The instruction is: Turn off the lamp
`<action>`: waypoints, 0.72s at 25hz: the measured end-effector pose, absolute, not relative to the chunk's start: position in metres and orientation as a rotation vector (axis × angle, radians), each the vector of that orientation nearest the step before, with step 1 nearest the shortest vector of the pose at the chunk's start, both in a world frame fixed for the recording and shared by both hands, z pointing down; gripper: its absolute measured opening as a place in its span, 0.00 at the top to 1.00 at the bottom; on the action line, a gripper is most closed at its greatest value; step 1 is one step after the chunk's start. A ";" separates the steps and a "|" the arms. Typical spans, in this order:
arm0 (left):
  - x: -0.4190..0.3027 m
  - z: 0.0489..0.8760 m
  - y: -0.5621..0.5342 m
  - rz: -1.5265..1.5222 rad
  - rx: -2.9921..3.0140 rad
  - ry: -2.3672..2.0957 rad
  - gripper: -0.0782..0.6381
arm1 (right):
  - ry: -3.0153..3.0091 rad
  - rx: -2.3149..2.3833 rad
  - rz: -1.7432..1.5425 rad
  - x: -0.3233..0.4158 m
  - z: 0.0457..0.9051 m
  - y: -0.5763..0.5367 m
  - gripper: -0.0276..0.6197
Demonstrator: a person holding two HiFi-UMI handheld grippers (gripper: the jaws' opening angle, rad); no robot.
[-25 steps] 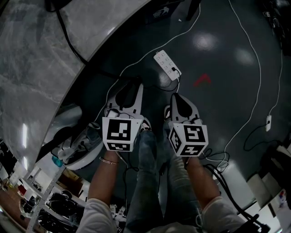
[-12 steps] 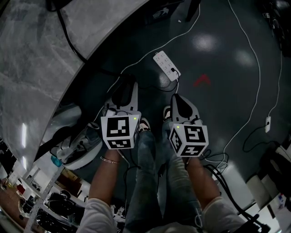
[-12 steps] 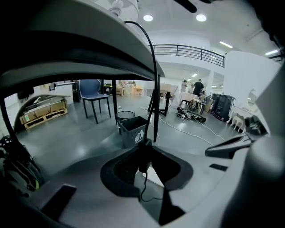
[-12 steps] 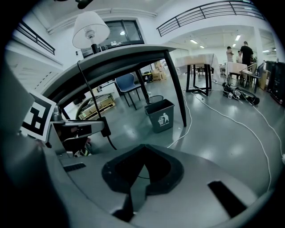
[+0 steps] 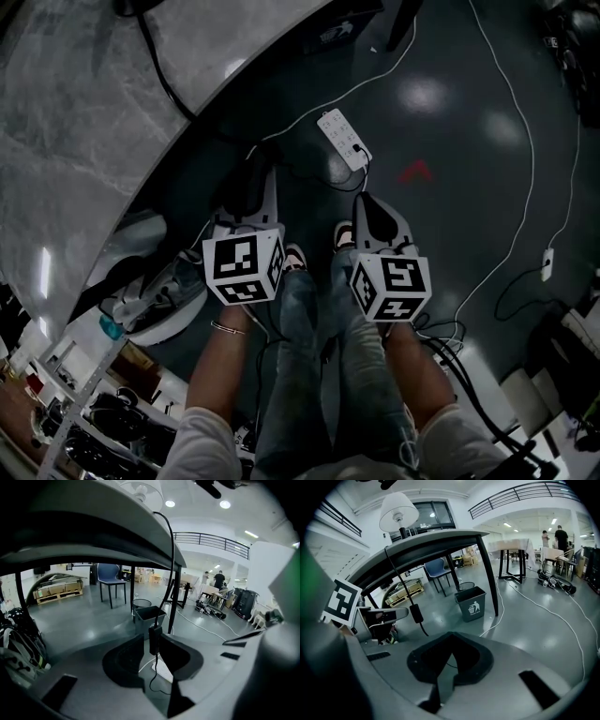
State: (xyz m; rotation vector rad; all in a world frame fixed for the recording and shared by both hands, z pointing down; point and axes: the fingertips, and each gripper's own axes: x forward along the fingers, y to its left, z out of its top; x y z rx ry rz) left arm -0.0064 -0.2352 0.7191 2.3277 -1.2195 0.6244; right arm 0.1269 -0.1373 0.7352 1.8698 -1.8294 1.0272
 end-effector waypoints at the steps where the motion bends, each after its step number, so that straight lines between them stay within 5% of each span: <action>1: -0.008 0.717 -0.234 0.627 2.320 -1.232 0.77 | -1.837 1.867 1.022 0.126 0.732 -0.138 0.96; 4: -0.017 0.706 -0.228 0.628 2.290 -1.286 0.80 | -1.869 1.861 1.003 0.124 0.720 -0.143 0.96; 5: -0.020 0.701 -0.226 0.621 2.279 -1.305 0.88 | -1.881 1.860 0.998 0.124 0.715 -0.145 0.96; 18: -0.027 0.595 -0.160 0.621 2.219 -1.343 0.88 | -2.016 1.731 0.948 0.101 0.604 -0.148 0.96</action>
